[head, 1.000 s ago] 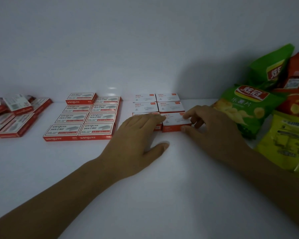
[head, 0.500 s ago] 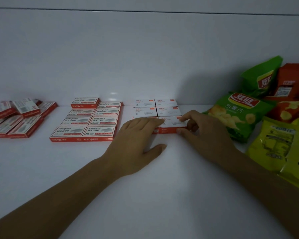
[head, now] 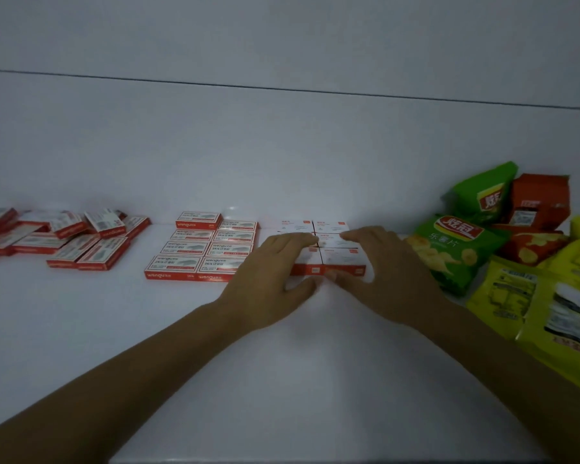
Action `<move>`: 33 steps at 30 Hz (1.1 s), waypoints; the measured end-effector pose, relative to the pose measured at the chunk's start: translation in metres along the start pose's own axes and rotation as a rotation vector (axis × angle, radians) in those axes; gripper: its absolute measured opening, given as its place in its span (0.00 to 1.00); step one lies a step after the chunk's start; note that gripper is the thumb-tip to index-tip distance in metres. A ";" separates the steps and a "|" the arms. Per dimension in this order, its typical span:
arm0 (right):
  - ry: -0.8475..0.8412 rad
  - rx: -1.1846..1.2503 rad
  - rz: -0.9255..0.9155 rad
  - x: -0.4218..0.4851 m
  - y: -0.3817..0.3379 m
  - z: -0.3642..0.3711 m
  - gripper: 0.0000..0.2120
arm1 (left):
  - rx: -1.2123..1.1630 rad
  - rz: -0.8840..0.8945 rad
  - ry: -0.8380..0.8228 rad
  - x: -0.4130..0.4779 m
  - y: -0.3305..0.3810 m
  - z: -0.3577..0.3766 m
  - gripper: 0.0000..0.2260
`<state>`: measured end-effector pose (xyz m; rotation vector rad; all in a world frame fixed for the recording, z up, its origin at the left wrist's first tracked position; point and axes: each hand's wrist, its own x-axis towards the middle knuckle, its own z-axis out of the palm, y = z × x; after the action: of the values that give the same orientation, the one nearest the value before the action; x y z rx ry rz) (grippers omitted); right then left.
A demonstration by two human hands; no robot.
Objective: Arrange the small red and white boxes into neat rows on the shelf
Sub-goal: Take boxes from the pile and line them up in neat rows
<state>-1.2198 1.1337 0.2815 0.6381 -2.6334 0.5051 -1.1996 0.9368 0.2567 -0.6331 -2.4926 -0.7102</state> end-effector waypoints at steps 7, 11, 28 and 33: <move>-0.054 0.109 -0.081 0.018 -0.072 0.009 0.28 | 0.209 0.142 -0.036 -0.033 -0.033 -0.070 0.25; -0.070 0.110 -0.149 0.039 -0.134 0.035 0.23 | 0.298 0.075 -0.016 -0.077 -0.081 -0.121 0.25; -0.170 0.151 -0.261 0.109 -0.390 0.177 0.22 | 0.298 -0.199 0.005 -0.195 -0.276 -0.280 0.25; -0.128 0.038 -0.261 0.108 -0.409 0.204 0.18 | 0.135 -0.173 0.061 -0.202 -0.297 -0.275 0.27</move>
<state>-1.1623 0.6682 0.2558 1.0399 -2.6080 0.4492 -1.1173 0.4919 0.2472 -0.3458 -2.5341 -0.6066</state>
